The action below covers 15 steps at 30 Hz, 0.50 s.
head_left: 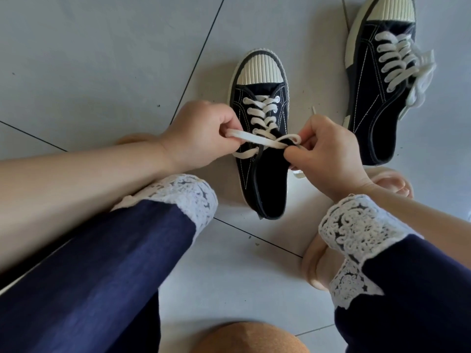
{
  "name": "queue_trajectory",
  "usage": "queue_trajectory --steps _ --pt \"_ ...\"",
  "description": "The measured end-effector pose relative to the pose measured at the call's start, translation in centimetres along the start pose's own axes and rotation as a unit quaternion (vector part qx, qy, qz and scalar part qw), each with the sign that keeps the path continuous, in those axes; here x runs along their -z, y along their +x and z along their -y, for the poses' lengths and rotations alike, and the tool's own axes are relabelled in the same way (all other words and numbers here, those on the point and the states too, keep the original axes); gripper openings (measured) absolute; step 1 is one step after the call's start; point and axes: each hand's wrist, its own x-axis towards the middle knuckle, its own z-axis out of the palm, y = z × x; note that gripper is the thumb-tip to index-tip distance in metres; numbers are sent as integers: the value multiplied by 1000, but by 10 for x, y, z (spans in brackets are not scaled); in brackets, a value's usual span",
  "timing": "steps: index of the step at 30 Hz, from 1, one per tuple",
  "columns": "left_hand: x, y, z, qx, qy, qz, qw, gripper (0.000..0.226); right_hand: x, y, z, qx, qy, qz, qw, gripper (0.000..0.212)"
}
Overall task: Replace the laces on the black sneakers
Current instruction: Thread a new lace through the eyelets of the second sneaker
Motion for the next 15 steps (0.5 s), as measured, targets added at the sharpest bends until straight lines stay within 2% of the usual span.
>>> queue_trajectory --steps 4,6,9,11,13,15 --pt "-8 -4 -1 53 -80 -9 995 9 0 0 -2 15 1 33 999 20" --pt "-13 -6 -2 91 -133 15 987 19 4 2 -4 18 44 90 995 21" --pt "-18 -8 -3 116 -124 54 984 32 14 8 -8 26 80 192 978 22" --pt "-21 -7 -5 137 -111 81 981 37 22 13 -10 27 98 228 968 20" --pt "-24 -6 -5 165 -145 117 969 30 26 17 -12 24 95 237 967 17" --pt "-20 -7 -6 211 -255 157 930 15 28 19 -12 20 60 222 973 11"
